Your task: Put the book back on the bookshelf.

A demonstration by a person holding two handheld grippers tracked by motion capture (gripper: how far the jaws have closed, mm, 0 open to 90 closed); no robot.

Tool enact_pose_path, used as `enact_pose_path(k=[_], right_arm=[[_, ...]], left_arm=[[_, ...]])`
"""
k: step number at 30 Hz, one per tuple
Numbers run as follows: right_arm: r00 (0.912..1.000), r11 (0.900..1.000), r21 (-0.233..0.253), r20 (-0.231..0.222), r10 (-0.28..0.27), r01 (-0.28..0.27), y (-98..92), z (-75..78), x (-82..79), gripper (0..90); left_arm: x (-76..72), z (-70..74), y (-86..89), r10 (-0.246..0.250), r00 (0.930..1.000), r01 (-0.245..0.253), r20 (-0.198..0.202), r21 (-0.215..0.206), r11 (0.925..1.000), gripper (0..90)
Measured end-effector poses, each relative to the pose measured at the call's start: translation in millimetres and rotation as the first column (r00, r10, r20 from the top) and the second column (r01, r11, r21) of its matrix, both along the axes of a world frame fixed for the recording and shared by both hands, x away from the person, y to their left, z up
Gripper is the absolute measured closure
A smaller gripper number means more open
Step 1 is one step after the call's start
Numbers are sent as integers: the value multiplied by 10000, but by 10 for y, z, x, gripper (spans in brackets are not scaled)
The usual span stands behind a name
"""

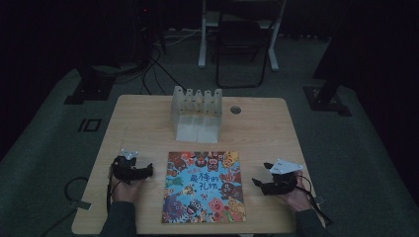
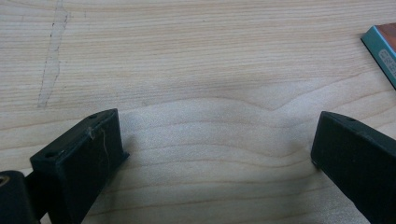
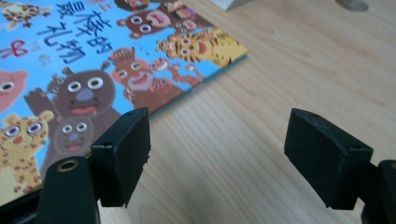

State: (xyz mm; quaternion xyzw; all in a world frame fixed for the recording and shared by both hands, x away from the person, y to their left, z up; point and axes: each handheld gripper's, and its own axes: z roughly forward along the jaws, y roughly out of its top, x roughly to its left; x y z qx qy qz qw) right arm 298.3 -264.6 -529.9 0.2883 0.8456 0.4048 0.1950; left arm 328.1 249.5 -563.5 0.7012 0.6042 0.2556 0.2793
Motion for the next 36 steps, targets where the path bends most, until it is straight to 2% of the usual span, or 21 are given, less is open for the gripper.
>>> enact_pose_path(k=[7,12,17,21,29,31,36], right_arm=[[9996,10000,26,270,88,-89,84,104,33,221],[9994,9997,131,304,179,-183,119,143,55,221],[9988,9994,131,368,325,-330,183,201,100,211],[9982,9985,146,285,532,-536,271,230,176,181],[9981,9979,204,86,607,-608,372,212,321,136],[9983,9980,252,70,580,-582,410,215,383,129],[9982,9981,167,5,594,-594,464,205,453,119]], left_arm=[[1,0,1,-13,10000,13,4,3,10000,20],[-1,5,11,-124,9999,124,-18,22,9999,26],[-12,14,16,-322,9995,322,51,28,9995,68],[-24,12,13,-691,9973,692,253,4,9976,140],[-22,13,12,-775,9966,775,284,-9,9970,150],[-30,15,2,-1090,9935,1090,334,0,9940,178],[-33,17,-14,-1243,9916,1243,355,13,9922,203]])
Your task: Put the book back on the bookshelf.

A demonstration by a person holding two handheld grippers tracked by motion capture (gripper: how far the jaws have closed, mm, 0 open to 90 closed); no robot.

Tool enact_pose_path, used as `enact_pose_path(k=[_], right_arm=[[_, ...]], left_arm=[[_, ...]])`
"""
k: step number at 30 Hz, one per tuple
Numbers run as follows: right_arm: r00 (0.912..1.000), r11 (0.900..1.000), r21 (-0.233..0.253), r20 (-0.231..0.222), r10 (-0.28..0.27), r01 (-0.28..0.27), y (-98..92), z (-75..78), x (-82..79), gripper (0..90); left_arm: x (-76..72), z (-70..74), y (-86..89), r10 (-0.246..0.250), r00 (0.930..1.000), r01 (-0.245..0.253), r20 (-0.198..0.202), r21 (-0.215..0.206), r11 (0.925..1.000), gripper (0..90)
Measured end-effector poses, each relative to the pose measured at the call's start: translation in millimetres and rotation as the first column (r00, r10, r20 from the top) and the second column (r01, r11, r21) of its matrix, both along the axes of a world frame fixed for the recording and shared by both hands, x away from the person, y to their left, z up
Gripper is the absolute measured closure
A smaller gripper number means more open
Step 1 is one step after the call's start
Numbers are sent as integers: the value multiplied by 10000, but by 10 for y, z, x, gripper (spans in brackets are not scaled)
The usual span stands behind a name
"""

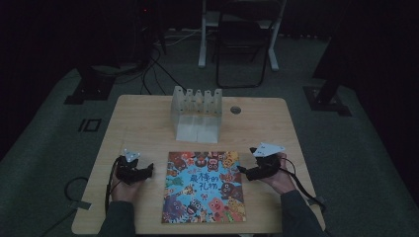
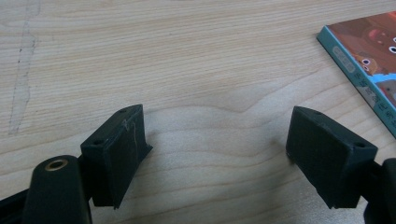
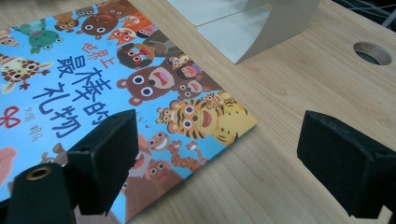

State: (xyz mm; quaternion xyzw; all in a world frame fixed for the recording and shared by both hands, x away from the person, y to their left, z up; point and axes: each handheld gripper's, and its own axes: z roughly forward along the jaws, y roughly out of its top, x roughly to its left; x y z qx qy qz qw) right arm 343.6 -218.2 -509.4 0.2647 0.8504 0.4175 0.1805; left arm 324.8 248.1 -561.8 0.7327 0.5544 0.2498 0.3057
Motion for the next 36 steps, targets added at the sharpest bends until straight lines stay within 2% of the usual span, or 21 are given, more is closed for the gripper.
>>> enact_pose_path(k=[6,7,8,13,17,21,23,28,29,31,34,36], right_arm=[[10000,10000,50,-28,82,-82,92,-14,95,116],[10000,10000,13,-5,68,-68,125,-25,120,116],[10000,10000,13,-5,68,-68,125,-25,120,116],[9996,9995,-106,-7,295,-295,242,-71,171,116],[9995,9995,-77,-124,305,-306,268,-108,228,117],[9991,9994,-52,-245,345,-346,277,-141,288,118],[9990,9994,-30,-277,345,-346,273,-147,302,118],[9979,9994,37,-544,340,-339,259,-203,375,118],[9968,9993,134,-714,353,-344,260,-234,410,117],[9956,9990,304,-872,352,-327,266,-265,448,117],[9937,9986,445,-1074,331,-285,273,-297,483,118],[9917,9984,518,-1250,291,-228,278,-331,518,117]], left_arm=[[-12,0,-21,-110,9999,110,79,-42,9999,240],[-19,6,-31,-159,9999,159,54,-29,9999,278],[-22,12,-44,-219,9998,219,16,-17,9998,278],[-51,26,-141,-810,9967,810,-79,23,9967,319],[-72,29,-219,-1062,9943,1063,-70,63,9943,318],[-86,26,-346,-1557,9878,1556,-14,212,9876,311],[-88,24,-366,-1611,9869,1611,-30,246,9866,307],[-94,21,-416,-1817,9834,1817,-19,231,9831,302],[-95,20,-422,-1811,9835,1811,4,223,9832,303],[-112,34,-426,-1886,9819,1881,172,254,9818,317],[-143,70,-416,-2025,9784,2031,424,-110,9791,317],[-167,83,-423,-2067,9776,2078,392,-253,9778,316]])
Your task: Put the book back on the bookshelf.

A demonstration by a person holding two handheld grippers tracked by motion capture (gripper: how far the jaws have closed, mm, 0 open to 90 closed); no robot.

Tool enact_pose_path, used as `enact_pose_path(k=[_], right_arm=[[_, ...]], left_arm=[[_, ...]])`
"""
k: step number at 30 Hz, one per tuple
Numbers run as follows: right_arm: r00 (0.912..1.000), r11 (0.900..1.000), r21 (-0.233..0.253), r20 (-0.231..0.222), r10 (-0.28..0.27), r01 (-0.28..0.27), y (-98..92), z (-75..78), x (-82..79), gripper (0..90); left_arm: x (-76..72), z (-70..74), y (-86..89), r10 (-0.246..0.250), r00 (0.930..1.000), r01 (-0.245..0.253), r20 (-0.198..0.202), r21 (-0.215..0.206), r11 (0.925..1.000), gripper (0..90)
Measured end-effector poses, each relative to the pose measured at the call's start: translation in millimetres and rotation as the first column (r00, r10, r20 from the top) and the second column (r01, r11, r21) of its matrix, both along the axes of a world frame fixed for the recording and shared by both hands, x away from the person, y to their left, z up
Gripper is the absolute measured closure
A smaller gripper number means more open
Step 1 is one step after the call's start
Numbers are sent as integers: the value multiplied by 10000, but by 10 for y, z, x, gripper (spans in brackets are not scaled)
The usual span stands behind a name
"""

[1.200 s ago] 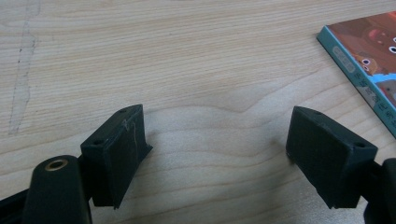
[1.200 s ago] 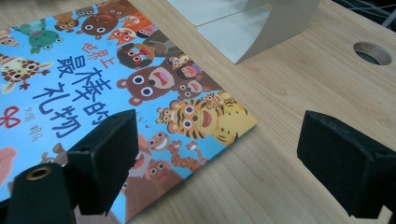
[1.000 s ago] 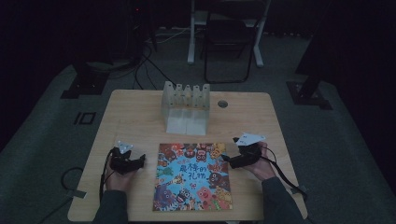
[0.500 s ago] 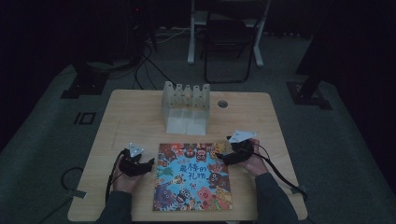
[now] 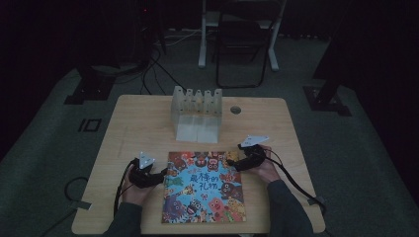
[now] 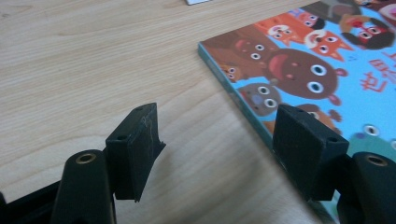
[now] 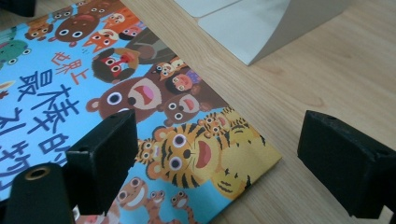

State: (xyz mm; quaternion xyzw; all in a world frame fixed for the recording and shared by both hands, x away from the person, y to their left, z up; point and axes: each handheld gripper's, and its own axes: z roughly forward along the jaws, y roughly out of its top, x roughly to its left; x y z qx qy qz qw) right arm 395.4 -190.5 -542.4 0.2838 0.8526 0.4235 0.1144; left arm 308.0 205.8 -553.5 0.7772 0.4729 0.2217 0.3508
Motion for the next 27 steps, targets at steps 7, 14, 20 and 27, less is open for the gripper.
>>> enact_pose_path(k=[7,14,20,27], right_arm=[[9990,9997,166,-433,-143,150,-16,-68,82,118],[9969,9997,156,-767,-165,177,2,-147,124,118],[9945,9996,267,-1043,-79,107,27,-199,136,118],[9918,9987,503,-1277,-62,127,15,-219,151,120]], left_arm=[[-118,-7,-74,-180,9995,181,-270,33,9998,311],[-165,-10,-119,-334,9991,334,-270,3,9994,309],[-215,4,-183,-609,9979,612,-211,136,9980,310],[-339,34,-289,-993,9950,994,-69,78,9950,296]])
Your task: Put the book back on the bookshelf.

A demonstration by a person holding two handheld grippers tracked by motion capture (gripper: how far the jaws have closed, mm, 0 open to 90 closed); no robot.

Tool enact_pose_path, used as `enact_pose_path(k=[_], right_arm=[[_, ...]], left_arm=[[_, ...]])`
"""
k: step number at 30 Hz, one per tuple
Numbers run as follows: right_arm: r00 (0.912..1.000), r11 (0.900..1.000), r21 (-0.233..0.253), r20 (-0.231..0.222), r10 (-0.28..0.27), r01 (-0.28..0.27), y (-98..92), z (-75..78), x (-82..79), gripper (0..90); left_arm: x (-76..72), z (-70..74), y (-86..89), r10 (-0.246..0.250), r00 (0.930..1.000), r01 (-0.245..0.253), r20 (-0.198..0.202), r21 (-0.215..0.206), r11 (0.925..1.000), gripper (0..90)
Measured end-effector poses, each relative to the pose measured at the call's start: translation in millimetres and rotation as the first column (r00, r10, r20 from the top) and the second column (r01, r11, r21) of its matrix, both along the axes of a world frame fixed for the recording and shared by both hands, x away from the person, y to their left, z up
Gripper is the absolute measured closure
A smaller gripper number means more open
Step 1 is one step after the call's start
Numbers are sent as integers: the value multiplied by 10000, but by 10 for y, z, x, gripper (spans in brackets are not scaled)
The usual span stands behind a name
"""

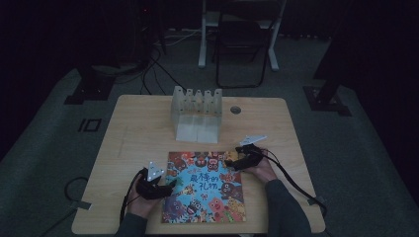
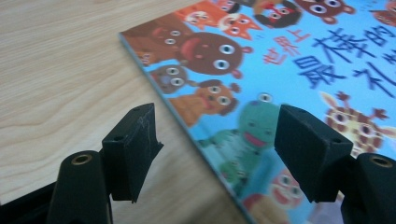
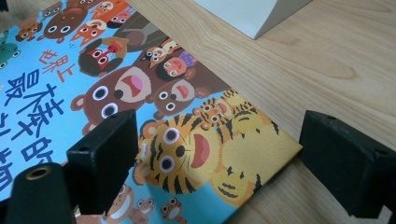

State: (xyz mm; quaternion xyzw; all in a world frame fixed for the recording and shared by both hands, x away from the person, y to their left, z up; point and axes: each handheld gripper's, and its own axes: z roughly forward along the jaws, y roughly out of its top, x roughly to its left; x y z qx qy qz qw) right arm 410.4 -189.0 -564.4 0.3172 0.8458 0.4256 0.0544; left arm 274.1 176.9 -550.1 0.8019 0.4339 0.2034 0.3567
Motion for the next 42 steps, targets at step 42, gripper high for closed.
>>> enact_pose_path(k=[42], right_arm=[[9993,9918,1266,305,-198,158,-68,329,-38,136]], left_arm=[[-734,94,-1001,-3765,9247,3771,571,5,9262,11]])
